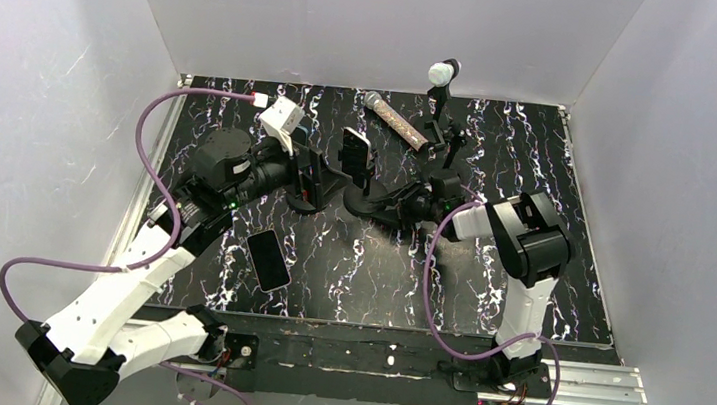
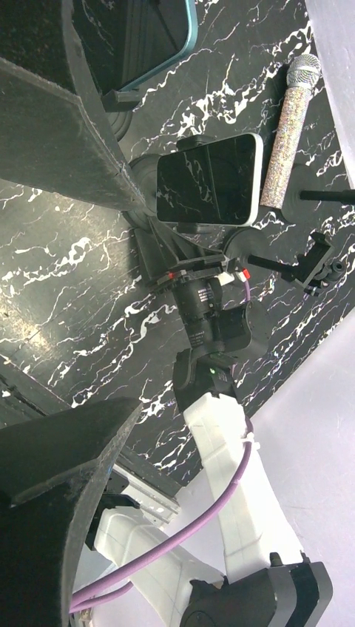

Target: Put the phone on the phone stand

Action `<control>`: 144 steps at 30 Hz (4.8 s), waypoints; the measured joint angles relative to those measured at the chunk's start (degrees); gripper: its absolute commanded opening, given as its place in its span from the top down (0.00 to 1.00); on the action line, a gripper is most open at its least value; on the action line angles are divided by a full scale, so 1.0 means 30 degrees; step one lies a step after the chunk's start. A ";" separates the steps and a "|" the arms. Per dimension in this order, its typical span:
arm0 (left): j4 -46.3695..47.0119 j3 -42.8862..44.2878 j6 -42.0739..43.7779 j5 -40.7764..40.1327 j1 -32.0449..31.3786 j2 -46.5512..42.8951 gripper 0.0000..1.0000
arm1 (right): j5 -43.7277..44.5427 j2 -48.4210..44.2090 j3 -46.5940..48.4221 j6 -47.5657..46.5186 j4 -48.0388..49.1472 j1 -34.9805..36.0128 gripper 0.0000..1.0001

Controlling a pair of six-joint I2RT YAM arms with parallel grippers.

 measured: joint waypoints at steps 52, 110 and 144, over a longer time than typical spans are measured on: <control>0.0321 -0.0656 -0.1945 0.0007 0.0000 0.0787 0.02 | 0.5880 -1.7070 0.2200 -1.6684 -1.8134 -0.5056 0.10; 0.0197 -0.1217 -0.2004 0.0291 0.0000 0.1195 0.02 | 0.6812 -0.5297 1.3733 -1.9569 -2.3780 -0.3118 0.96; 0.0299 -0.1224 -0.2025 0.0568 0.0000 0.1188 0.02 | 0.8138 -1.1686 0.8269 -2.4013 -2.5777 0.2076 0.44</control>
